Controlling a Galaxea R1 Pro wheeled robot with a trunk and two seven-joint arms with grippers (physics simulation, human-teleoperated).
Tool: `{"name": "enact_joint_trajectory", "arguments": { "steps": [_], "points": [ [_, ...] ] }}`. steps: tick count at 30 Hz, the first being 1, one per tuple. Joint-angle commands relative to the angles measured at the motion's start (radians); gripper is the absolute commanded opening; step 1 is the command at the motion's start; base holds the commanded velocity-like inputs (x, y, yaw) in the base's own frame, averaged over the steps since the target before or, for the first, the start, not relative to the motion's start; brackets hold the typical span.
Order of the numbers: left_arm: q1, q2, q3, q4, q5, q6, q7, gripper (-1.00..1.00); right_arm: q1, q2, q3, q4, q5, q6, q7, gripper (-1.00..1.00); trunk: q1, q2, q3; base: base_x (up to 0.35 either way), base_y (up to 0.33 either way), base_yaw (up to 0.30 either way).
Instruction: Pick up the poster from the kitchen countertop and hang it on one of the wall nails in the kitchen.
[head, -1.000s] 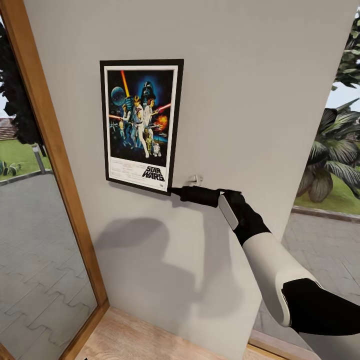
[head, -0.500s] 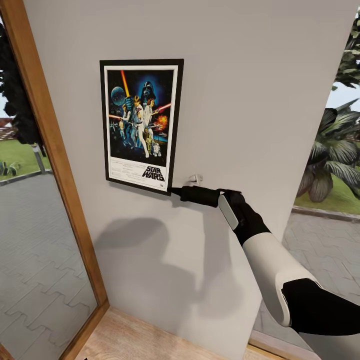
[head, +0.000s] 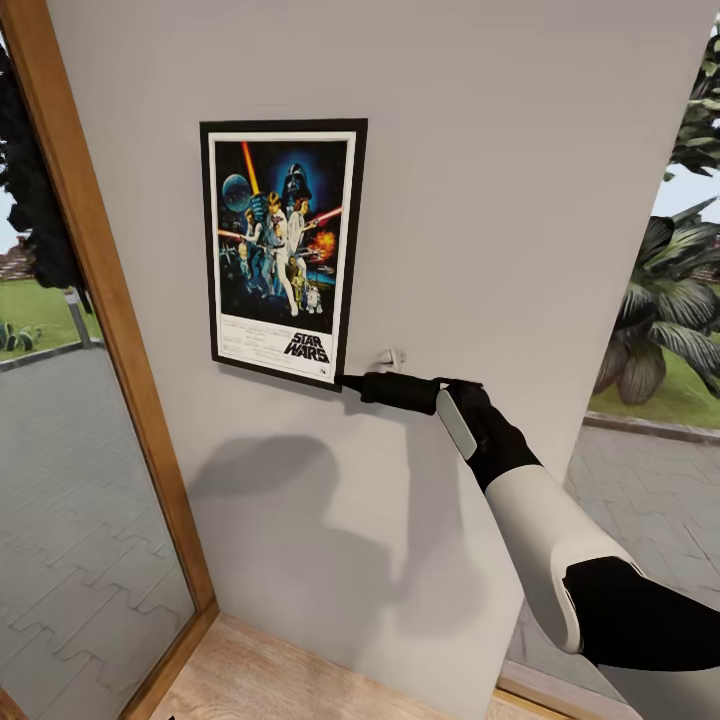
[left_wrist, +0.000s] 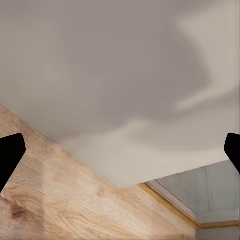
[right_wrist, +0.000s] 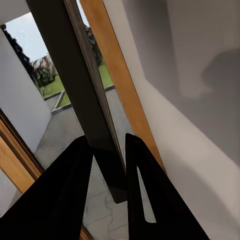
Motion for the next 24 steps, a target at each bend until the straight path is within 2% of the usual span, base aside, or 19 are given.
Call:
{"name": "enact_joint_trajectory", "arguments": {
  "steps": [1, 24],
  "points": [
    [0.000, 0.000, 0.008, 0.001, -0.008, -0.006, -0.002, 1.00, 0.000, 0.000, 0.001, 0.001, -0.009, 0.008, -0.001, -1.00, 0.000, -0.001, 0.000, 0.000, 0.000, 0.000],
    [0.000, 0.000, 0.008, 0.001, -0.008, -0.006, -0.002, 1.00, 0.000, 0.000, 0.001, 0.028, -0.009, 0.007, -0.002, -1.00, 0.000, -0.001, 0.000, 0.000, 0.000, 0.000]
  ]
}}
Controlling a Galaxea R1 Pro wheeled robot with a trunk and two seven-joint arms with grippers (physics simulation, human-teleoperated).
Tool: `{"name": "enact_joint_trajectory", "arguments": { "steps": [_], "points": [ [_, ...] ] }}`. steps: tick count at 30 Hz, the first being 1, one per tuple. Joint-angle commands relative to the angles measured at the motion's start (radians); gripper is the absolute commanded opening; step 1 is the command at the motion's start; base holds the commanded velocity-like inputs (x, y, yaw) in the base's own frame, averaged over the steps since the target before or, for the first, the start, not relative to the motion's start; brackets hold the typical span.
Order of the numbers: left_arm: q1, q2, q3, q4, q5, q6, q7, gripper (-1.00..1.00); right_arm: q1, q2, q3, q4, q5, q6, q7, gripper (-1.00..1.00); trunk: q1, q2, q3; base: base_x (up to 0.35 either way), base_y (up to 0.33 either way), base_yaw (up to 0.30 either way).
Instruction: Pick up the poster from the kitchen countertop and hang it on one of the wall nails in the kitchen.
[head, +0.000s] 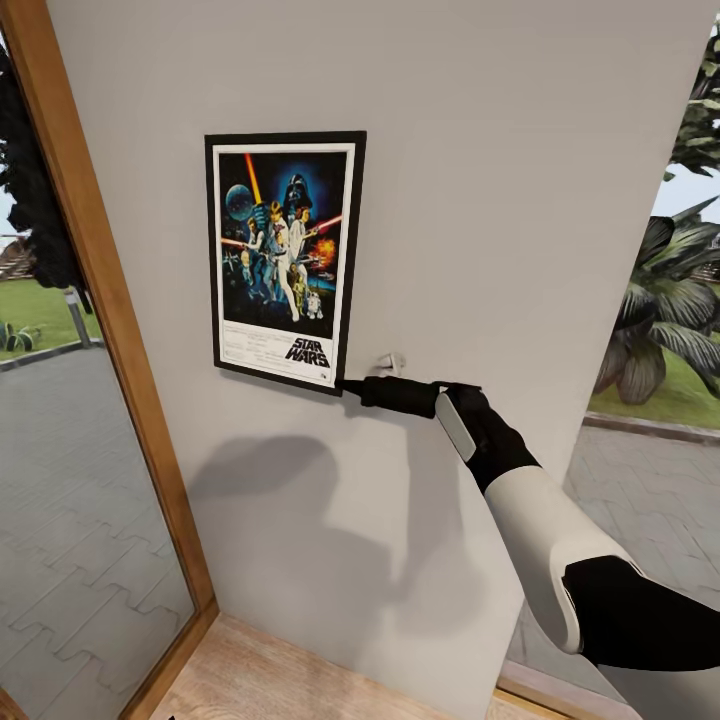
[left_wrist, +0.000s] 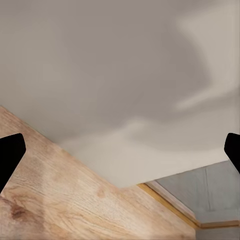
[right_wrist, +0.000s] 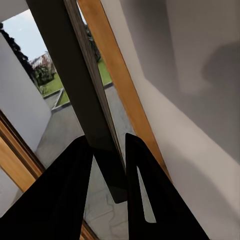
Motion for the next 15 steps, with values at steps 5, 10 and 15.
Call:
{"name": "enact_joint_trajectory", "arguments": {
  "steps": [5, 10, 15],
  "points": [
    [0.000, 0.000, 0.008, 0.001, -0.008, -0.006, -0.003, 1.00, 0.000, 0.000, 0.001, 0.000, -0.009, 0.008, -0.001, -1.00, 0.000, -0.001, 0.000, 0.000, 0.000, 0.000],
    [0.000, 0.000, 0.008, 0.001, -0.008, -0.006, -0.002, 1.00, 0.000, 0.000, 0.001, 0.000, -0.010, 0.008, 0.000, -1.00, 0.000, -0.001, 0.000, 0.000, 0.000, 0.000],
    [0.000, 0.000, 0.008, 0.001, -0.008, -0.005, -0.002, 1.00, 0.000, 0.000, 0.001, -0.001, -0.010, 0.008, -0.001, -1.00, 0.000, -0.001, 0.000, 0.000, 0.000, 0.000]
  ]
}}
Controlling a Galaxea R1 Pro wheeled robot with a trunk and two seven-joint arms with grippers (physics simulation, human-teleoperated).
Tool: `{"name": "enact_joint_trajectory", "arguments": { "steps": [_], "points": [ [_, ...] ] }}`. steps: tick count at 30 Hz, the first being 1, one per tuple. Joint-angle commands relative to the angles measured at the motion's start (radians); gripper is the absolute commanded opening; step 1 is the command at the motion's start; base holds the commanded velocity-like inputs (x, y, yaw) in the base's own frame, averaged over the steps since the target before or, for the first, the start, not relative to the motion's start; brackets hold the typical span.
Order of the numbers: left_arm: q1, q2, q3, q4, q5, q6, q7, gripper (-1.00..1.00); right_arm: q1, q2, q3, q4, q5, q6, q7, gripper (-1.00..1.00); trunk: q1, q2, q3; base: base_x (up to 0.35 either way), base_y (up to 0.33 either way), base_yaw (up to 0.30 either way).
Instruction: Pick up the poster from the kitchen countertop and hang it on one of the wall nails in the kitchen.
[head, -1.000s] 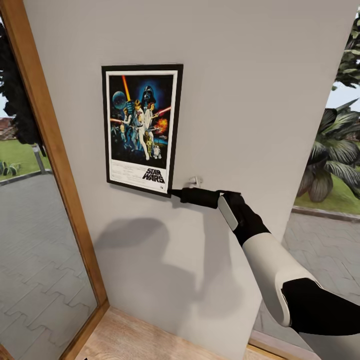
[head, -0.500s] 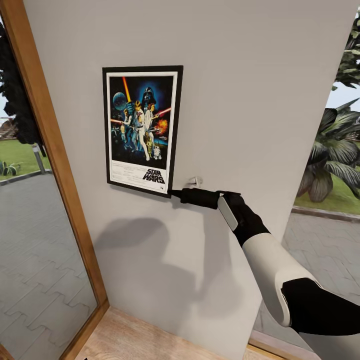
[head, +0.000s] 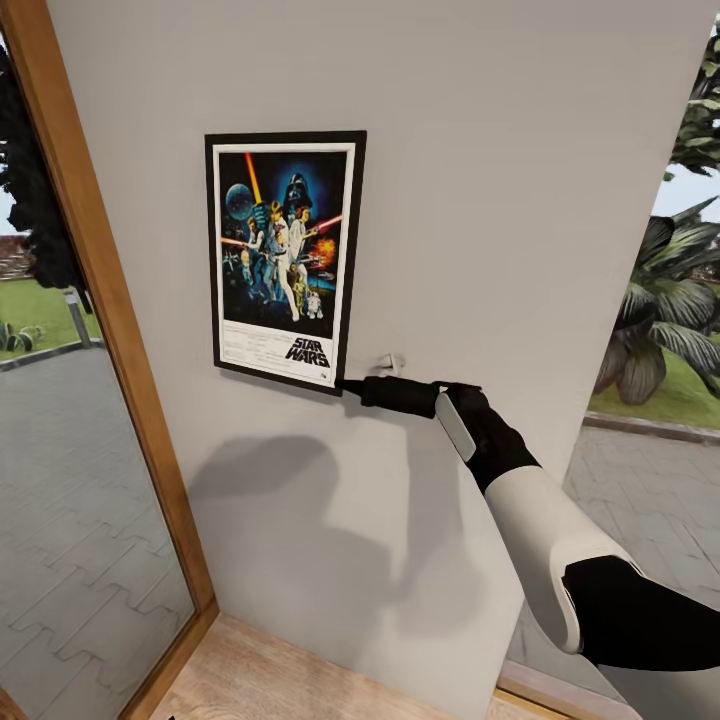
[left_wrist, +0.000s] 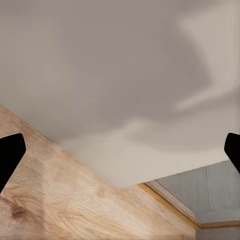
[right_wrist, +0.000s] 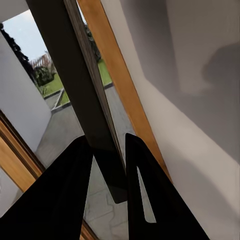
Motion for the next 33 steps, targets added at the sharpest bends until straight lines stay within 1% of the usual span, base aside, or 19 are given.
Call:
{"name": "enact_joint_trajectory", "arguments": {
  "steps": [1, 28, 30, 33],
  "points": [
    [0.000, 0.000, 0.008, 0.001, -0.008, -0.006, -0.002, 1.00, 0.000, 0.000, 0.001, 0.000, -0.009, 0.008, -0.001, -1.00, 0.000, -0.001, 0.000, 0.000, 0.000, 0.000],
    [0.000, 0.000, 0.008, 0.001, -0.008, -0.006, -0.002, 1.00, 0.000, 0.000, 0.001, -0.002, -0.010, 0.008, 0.000, -1.00, 0.000, -0.001, 0.000, 0.000, 0.000, 0.000],
    [0.000, -0.011, 0.012, 0.003, -0.006, -0.007, 0.005, 1.00, 0.000, -0.008, -0.002, -0.013, -0.003, 0.015, 0.010, -1.00, 0.000, -0.001, 0.000, 0.000, 0.000, 0.000],
    [0.000, -0.012, 0.011, 0.003, -0.006, -0.007, 0.005, 1.00, 0.000, -0.008, -0.002, -0.030, -0.003, 0.016, 0.012, -1.00, 0.000, -0.001, 0.000, 0.000, 0.000, 0.000]
  ]
}}
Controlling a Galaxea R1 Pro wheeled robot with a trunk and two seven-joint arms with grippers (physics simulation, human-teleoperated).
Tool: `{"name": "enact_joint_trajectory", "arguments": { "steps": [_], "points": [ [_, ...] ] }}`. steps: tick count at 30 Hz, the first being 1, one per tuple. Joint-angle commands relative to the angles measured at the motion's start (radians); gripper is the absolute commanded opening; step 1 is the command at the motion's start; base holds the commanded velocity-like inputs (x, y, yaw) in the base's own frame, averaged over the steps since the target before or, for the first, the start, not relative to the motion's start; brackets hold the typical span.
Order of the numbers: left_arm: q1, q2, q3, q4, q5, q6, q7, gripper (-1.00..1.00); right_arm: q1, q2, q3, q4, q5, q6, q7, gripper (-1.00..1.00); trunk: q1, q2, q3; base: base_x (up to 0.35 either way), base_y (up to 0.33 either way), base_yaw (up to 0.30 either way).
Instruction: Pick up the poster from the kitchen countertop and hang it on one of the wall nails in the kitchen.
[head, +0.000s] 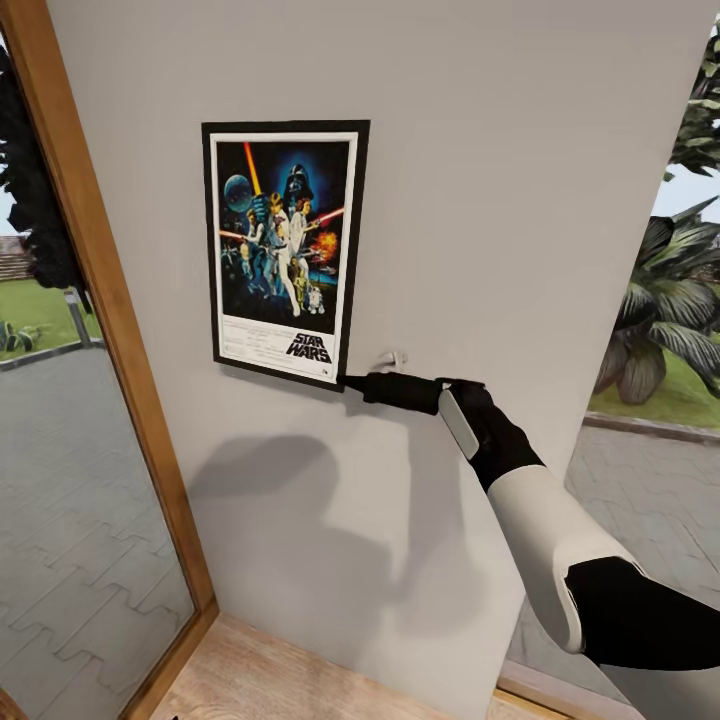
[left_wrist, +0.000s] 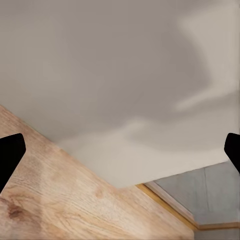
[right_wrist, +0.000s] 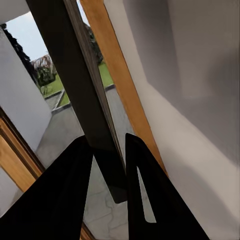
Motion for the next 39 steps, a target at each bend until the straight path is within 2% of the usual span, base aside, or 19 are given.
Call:
{"name": "enact_joint_trajectory", "arguments": {
  "steps": [1, 39],
  "points": [
    [0.000, 0.000, 0.008, 0.001, -0.008, -0.006, -0.002, 1.00, 0.000, 0.000, 0.001, -0.006, -0.008, 0.008, -0.001, -1.00, 0.000, -0.001, 0.000, 0.000, 0.000, 0.000],
    [0.000, -0.008, 0.004, -0.001, -0.009, -0.007, -0.003, 1.00, 0.010, 0.001, 0.002, -0.006, -0.010, 0.008, -0.003, -1.00, 0.000, -0.001, 0.000, 0.000, 0.000, 0.000]
  ]
}}
